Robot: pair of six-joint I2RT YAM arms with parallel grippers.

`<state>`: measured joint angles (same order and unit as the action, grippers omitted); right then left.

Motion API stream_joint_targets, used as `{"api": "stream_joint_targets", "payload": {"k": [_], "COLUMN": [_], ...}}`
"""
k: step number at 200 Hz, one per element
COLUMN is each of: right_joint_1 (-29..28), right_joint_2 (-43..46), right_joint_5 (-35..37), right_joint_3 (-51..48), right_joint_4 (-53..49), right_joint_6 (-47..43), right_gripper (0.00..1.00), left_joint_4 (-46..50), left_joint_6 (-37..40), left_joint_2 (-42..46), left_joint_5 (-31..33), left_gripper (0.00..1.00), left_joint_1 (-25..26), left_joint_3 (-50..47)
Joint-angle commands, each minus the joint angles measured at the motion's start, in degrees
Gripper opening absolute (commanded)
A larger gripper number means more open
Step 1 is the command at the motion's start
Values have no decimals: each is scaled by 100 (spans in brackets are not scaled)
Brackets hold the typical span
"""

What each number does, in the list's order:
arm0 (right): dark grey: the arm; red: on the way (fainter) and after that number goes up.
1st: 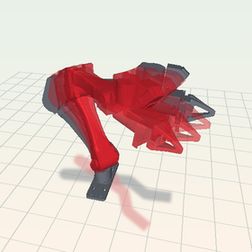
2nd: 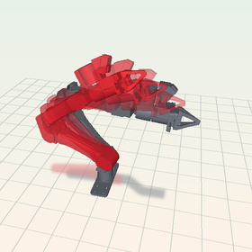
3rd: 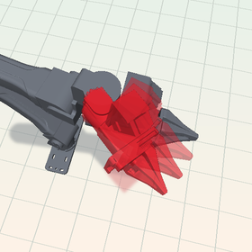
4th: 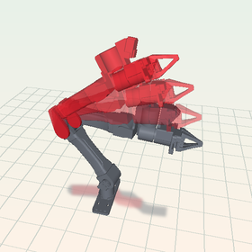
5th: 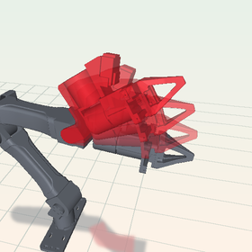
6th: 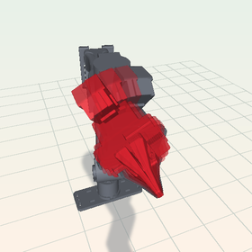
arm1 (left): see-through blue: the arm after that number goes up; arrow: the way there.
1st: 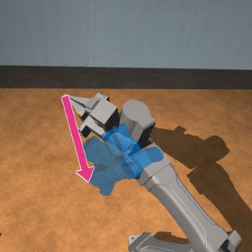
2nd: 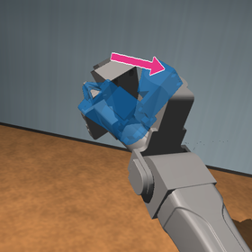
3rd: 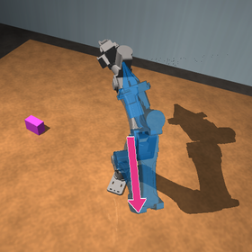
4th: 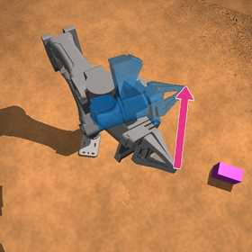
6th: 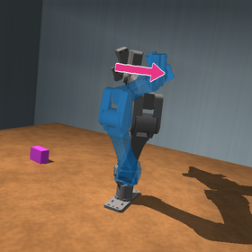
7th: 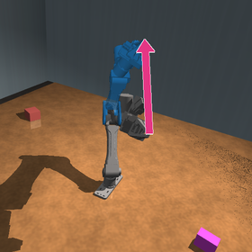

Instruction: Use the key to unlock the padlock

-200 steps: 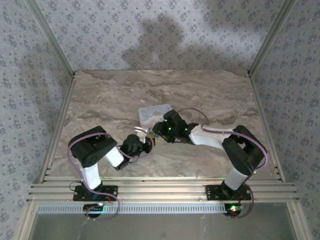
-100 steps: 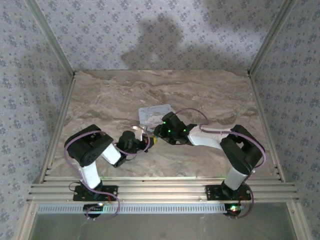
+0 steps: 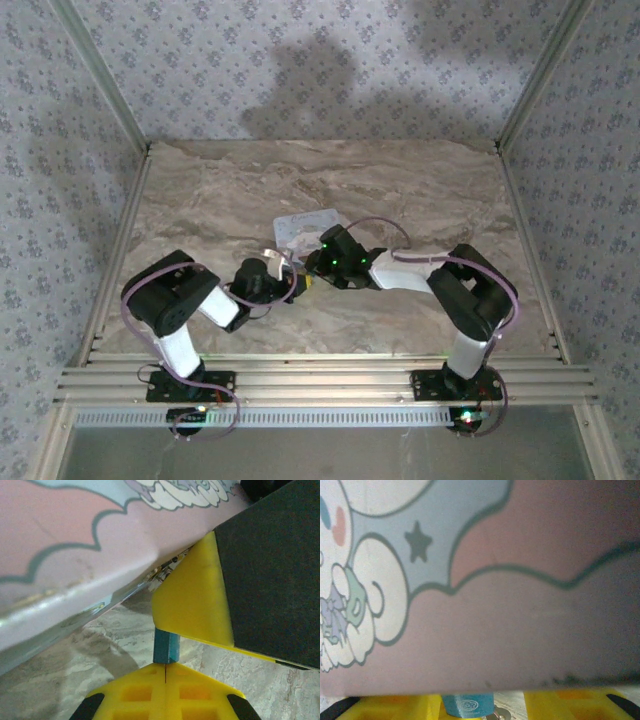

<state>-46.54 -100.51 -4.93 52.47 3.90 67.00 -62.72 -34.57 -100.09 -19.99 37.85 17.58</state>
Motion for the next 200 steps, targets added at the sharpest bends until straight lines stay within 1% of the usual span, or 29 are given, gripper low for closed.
{"api": "stream_joint_targets", "payload": {"k": [1,35,51,59,72,81,90,102,159,174,189,200], "right_joint_1": [-37,-69,-83,-78,-85,-86,-89,-85,-89,-83,-66,-65], "right_joint_2": [-162,-196,-224,-241,-266,-267,-259,-259,-302,-293,-277,-261], "right_joint_5": [-26,-21,-47,-76,-115,-129,-140,-148,-217,-237,-245,-255], "right_joint_3": [152,298,341,354,367,362,371,383,484,484,484,489], "right_joint_4": [-142,-308,-331,-317,-279,-249,-211,-189,-100,-65,-63,-48], "right_joint_6": [-65,-192,-223,-224,-222,-202,-184,-176,-50,9,89,143], "right_gripper": [47,48,43,36,20,11,6,0,0,0,0,0], "left_joint_4": [502,944,1093,1146,1242,1277,1316,1365,1551,1537,1425,1292], "left_joint_6": [137,316,371,388,407,409,420,416,374,308,181,40], "left_joint_2": [237,493,614,667,740,783,821,872,1195,1292,1397,1460], "left_joint_5": [-321,-339,-337,-335,-324,-324,-312,-304,-230,-175,-172,-198], "left_gripper": [0,0,0,0,0,0,0,0,0,16,30,35], "left_joint_1": [0,-2,-10,-14,-32,-58,-66,-84,-122,-162,-282,-388], "left_joint_3": [111,210,234,237,237,217,211,189,127,59,-87,-223]}}
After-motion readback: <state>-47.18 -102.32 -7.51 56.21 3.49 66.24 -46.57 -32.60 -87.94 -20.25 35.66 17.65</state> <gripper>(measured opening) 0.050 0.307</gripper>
